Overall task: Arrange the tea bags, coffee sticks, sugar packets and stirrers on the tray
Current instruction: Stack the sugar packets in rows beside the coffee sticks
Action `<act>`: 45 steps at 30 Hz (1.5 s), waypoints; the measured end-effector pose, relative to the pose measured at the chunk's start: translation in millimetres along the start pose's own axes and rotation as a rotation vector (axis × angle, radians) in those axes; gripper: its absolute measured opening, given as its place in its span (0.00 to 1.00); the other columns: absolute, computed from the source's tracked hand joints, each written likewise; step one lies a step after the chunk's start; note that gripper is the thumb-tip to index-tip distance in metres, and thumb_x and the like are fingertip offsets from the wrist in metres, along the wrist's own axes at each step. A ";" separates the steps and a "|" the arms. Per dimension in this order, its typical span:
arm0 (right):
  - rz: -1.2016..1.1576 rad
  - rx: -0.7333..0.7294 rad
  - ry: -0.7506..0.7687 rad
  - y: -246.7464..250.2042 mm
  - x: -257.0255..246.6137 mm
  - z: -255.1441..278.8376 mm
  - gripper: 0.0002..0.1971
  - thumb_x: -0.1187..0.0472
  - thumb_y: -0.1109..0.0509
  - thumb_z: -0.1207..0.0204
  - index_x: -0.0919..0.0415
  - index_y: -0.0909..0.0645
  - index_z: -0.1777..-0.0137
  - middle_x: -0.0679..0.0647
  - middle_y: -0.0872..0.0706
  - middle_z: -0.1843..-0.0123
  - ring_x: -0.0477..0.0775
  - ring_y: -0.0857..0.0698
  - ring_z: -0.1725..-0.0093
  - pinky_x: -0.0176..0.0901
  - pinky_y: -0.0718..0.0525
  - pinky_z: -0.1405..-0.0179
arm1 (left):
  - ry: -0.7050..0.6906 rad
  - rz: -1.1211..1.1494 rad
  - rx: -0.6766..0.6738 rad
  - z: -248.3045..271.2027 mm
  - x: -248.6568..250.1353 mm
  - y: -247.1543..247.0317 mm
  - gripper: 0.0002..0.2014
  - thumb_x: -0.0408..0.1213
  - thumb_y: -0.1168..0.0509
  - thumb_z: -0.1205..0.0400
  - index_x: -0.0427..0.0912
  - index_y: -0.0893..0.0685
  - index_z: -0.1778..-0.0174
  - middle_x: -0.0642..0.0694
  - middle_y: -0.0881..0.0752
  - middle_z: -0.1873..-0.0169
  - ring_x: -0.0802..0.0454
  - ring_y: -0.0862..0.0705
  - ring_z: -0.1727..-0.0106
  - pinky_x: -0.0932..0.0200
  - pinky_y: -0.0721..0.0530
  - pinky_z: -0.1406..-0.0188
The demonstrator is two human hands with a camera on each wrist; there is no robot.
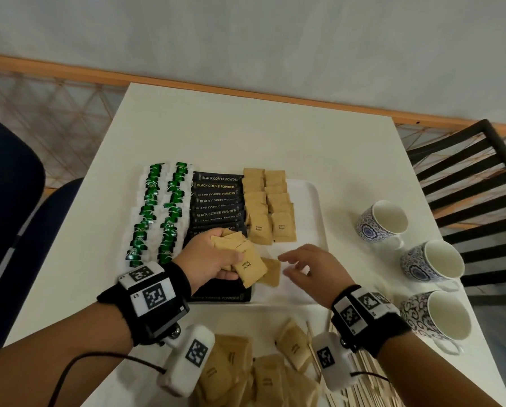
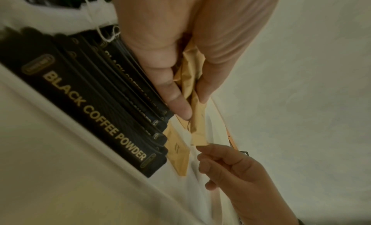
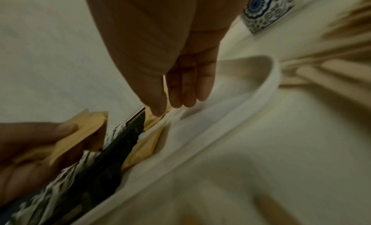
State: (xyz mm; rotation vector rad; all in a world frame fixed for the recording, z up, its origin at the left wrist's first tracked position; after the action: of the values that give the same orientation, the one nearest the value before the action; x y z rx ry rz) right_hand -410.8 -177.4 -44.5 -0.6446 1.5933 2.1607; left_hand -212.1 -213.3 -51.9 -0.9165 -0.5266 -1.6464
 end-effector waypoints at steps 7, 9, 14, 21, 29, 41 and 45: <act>0.246 -0.161 -0.016 -26.0 -33.6 -22.4 0.30 0.40 0.27 0.31 0.42 0.27 0.29 0.45 0.25 0.40 0.47 0.24 0.41 0.44 0.21 0.44 | -0.031 0.035 0.060 4.1 10.0 16.6 0.14 0.21 0.31 0.23 0.41 0.19 0.47 0.40 0.12 0.54 0.47 0.12 0.56 0.59 0.11 0.68; 0.276 -0.184 -0.033 -25.6 -35.4 -27.8 0.25 0.43 0.27 0.30 0.42 0.26 0.32 0.44 0.26 0.42 0.48 0.23 0.43 0.42 0.21 0.47 | -0.036 0.044 0.066 6.0 12.2 20.3 0.14 0.21 0.31 0.23 0.41 0.19 0.47 0.40 0.12 0.53 0.47 0.11 0.56 0.59 0.11 0.67; 0.512 -0.170 0.119 -18.5 -39.4 -25.5 0.19 0.45 0.35 0.25 0.48 0.24 0.36 0.47 0.23 0.43 0.51 0.21 0.45 0.42 0.22 0.56 | -0.035 0.053 0.062 6.2 12.2 23.8 0.14 0.21 0.31 0.23 0.41 0.19 0.47 0.39 0.12 0.53 0.48 0.11 0.58 0.60 0.11 0.69; 0.563 -0.145 0.252 -17.6 -38.1 -23.2 0.20 0.50 0.38 0.25 0.53 0.22 0.35 0.51 0.19 0.46 0.55 0.18 0.48 0.44 0.21 0.64 | -0.025 0.031 0.043 3.1 7.6 17.5 0.14 0.21 0.31 0.23 0.42 0.19 0.47 0.38 0.12 0.52 0.47 0.12 0.57 0.61 0.11 0.70; 0.540 -0.126 0.301 -20.2 -41.3 -28.1 0.16 0.60 0.39 0.25 0.59 0.20 0.38 0.56 0.16 0.51 0.62 0.16 0.54 0.50 0.16 0.64 | -0.022 0.017 0.040 0.2 6.9 15.2 0.14 0.22 0.31 0.23 0.41 0.19 0.46 0.38 0.12 0.50 0.45 0.11 0.53 0.59 0.10 0.66; -0.040 -0.008 0.009 8.5 -13.5 -32.3 0.06 0.53 0.31 0.22 0.52 0.15 0.50 0.43 0.13 0.58 0.45 0.17 0.58 0.36 0.20 0.56 | -0.009 0.018 0.057 1.5 2.4 21.0 0.13 0.22 0.31 0.23 0.42 0.19 0.47 0.39 0.12 0.51 0.45 0.11 0.53 0.59 0.10 0.67; -0.426 0.037 -0.160 24.5 -7.9 -40.0 0.02 0.62 0.28 0.25 0.54 0.15 0.57 0.50 0.12 0.66 0.48 0.16 0.65 0.44 0.14 0.59 | -0.001 0.029 0.068 2.1 0.9 24.2 0.13 0.23 0.31 0.23 0.42 0.19 0.46 0.39 0.11 0.52 0.46 0.11 0.55 0.59 0.11 0.67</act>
State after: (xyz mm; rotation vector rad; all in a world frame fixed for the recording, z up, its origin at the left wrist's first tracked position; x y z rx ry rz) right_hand -412.2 -223.0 -30.9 -0.7060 1.2740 1.8160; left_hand -188.5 -219.0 -52.8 -0.8710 -0.5646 -1.5927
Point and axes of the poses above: each hand's wrist, its own z-axis away from the middle knuckle, its own y-axis out of the back of the hand, x = y × z, the point moved 7 cm from there along -z, towards the middle knuckle
